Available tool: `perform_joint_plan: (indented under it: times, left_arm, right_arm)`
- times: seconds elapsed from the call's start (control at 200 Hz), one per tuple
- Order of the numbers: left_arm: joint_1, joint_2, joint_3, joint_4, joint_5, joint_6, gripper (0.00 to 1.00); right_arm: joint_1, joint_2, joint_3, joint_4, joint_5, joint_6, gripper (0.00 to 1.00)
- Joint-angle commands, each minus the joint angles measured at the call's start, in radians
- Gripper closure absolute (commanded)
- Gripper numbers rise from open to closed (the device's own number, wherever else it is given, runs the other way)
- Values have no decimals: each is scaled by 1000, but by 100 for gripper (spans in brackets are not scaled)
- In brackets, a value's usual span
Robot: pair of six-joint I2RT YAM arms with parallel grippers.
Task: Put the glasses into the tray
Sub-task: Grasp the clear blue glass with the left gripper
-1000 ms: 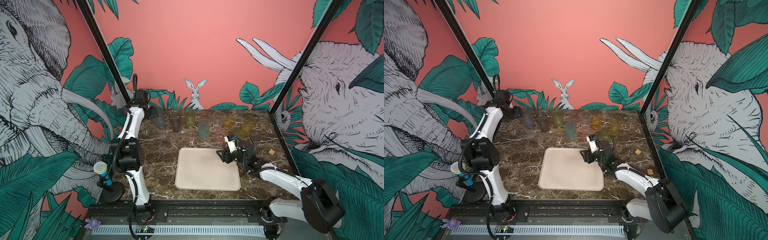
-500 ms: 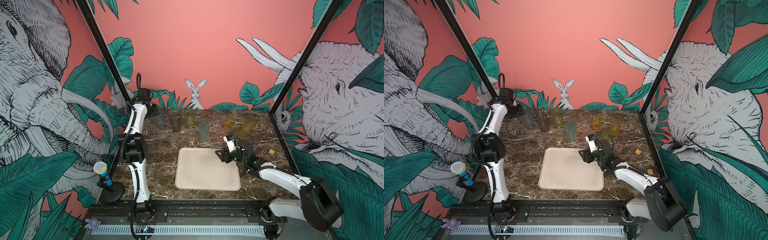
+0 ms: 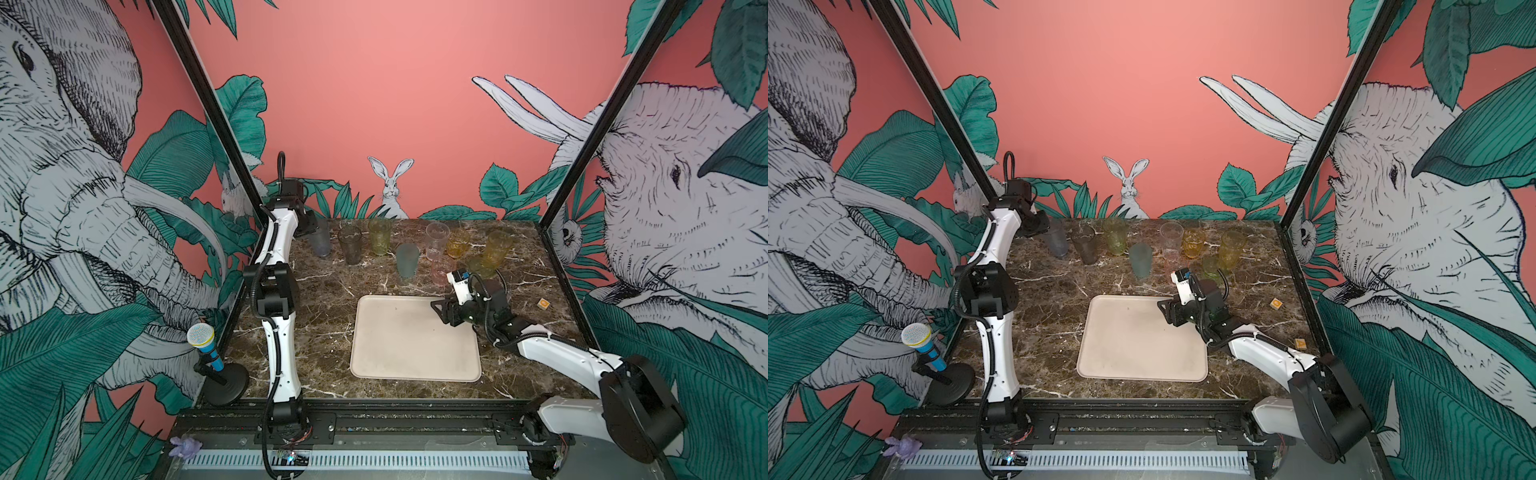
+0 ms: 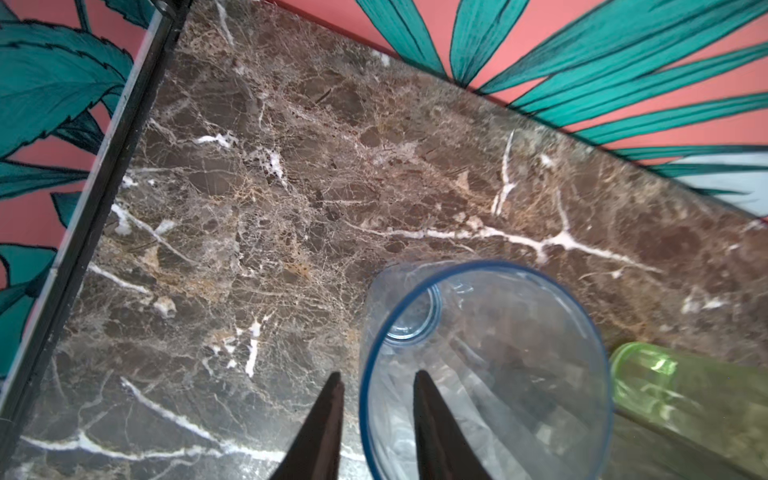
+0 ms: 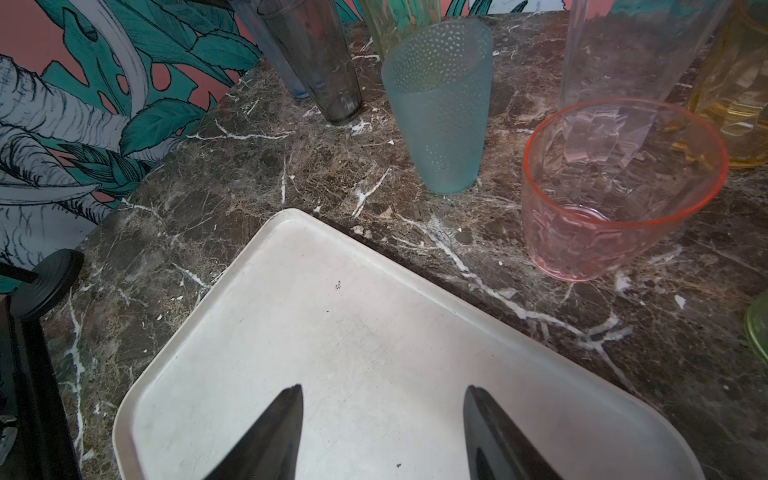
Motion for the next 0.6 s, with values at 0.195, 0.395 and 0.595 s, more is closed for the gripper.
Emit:
perform_joint_plan:
  times: [0.195, 0.395, 0.595]
  left_arm:
    - [3, -3, 47, -29, -15, 9, 85]
    - [4, -32, 56, -77, -26, 27, 92]
    - [2, -134, -16, -119, -7, 58, 95]
  right_arm:
    - [7, 2, 28, 8, -8, -7, 37]
    - [7, 3, 29, 5, -13, -7, 37]
    - [6, -7, 28, -1, -12, -7, 36]
